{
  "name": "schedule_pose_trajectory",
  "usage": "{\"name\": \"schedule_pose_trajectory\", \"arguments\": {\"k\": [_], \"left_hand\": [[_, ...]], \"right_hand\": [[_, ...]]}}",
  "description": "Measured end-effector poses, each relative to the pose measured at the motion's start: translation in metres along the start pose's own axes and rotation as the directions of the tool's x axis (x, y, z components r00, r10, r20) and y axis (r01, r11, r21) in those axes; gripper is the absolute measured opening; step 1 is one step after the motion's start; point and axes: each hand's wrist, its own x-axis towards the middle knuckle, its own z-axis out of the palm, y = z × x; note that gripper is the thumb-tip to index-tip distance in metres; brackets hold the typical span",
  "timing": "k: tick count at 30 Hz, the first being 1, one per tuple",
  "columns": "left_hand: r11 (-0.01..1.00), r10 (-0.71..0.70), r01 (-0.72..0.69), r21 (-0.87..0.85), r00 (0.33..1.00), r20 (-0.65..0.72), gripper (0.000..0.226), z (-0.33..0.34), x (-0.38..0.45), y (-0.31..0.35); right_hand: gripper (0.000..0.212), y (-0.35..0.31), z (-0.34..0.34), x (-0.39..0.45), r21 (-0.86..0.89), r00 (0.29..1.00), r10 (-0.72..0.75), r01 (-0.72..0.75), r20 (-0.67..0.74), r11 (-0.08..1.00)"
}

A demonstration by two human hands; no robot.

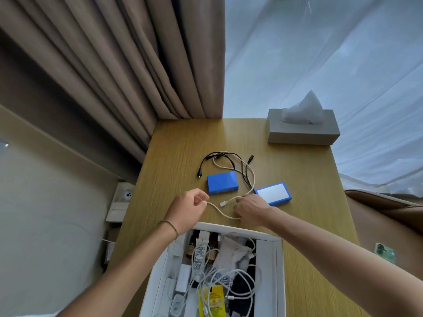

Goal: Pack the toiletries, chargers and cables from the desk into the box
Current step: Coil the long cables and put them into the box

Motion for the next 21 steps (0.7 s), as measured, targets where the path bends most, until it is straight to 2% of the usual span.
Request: {"name": "schedule_pose_trajectory", "arguments": {"k": [3, 7, 12, 17, 21], "left_hand": [[0.999, 0.024, -0.026, -0.037, 0.999, -0.044, 0.013, -0.004, -0.004, 0.005], [0.987, 0.111, -0.125, -0.099, 0.985, -0.132, 0.016, -0.009, -0.008, 0.019], [0.940, 0.223, -0.261, -0.222, 0.958, -0.182, 0.023, -0.019, -0.010, 0.041], [0.880, 0.290, -0.292, -0.375, 0.955, -0.064, 0.044, -0.031, -0.010, 0.065], [0.753, 0.351, -0.280, -0.596, 0.936, 0.005, 0.055, -0.035, -0.008, 0.083]], "right_hand": [[0.011, -0.006, -0.013, -0.007, 0.195, 0.993, 0.031, -0.008, -0.114, 0.981], [0.010, -0.015, -0.042, -0.020, 0.409, 0.939, 0.137, 0.004, -0.316, 0.913], [0.013, -0.017, -0.087, -0.043, 0.661, 0.860, 0.275, 0.093, -0.430, 0.744], [0.017, -0.025, -0.125, -0.072, 0.812, 0.801, 0.332, 0.297, -0.499, 0.503], [0.018, -0.038, -0.156, -0.094, 0.826, 0.755, 0.376, 0.381, -0.537, 0.415]]}}
